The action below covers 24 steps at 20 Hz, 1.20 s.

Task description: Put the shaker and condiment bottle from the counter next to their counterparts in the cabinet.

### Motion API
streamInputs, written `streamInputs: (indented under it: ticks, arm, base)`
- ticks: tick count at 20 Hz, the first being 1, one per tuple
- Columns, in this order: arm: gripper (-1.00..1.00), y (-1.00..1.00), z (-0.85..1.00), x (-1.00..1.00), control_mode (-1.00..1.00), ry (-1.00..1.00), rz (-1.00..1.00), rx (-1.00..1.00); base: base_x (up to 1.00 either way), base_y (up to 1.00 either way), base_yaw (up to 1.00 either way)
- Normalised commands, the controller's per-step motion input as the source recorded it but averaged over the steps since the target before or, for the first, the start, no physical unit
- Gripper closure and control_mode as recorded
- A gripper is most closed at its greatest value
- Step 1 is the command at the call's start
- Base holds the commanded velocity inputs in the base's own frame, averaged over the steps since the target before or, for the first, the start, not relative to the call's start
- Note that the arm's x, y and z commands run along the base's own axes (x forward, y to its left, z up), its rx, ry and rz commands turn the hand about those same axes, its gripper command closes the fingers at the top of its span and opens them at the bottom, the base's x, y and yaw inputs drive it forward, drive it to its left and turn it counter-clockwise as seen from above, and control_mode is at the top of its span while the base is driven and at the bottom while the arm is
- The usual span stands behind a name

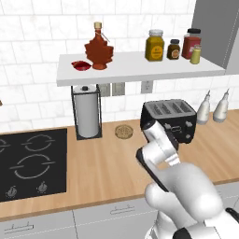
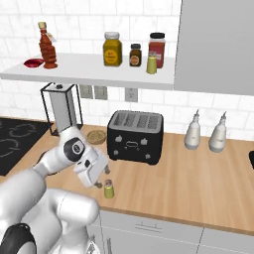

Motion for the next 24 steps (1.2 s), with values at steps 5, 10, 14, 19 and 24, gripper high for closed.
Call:
streamInputs:
  ticks: [5,10,14,19,24]
  arm:
    - [-1.00,-0.23,-0.32,-0.14,-1.00,0.00,-0.06,0.01]
    - [-1.00,-0.17,-0.36,-0.09,-1.00,0.01,-0.07,0.02]
    - [1.00,-0.01,-0.55,-0.04,-1.00,0.04,-0.05,0.00]
    - [1.00,-0.11,-0.22,-0.01,-1.00,0.06,-0.05,0.05]
    - [1.00,-0.04,-0.17,0.00,-1.00,0.05,-0.03,0.00]
  base:
    - [0.00,0.00,0.00]
    - [0.00,0.00,0.00]
    - [0.00,0.00,0.00]
    - [0.00,0.00,0.00]
    - [0.00,0.00,0.00]
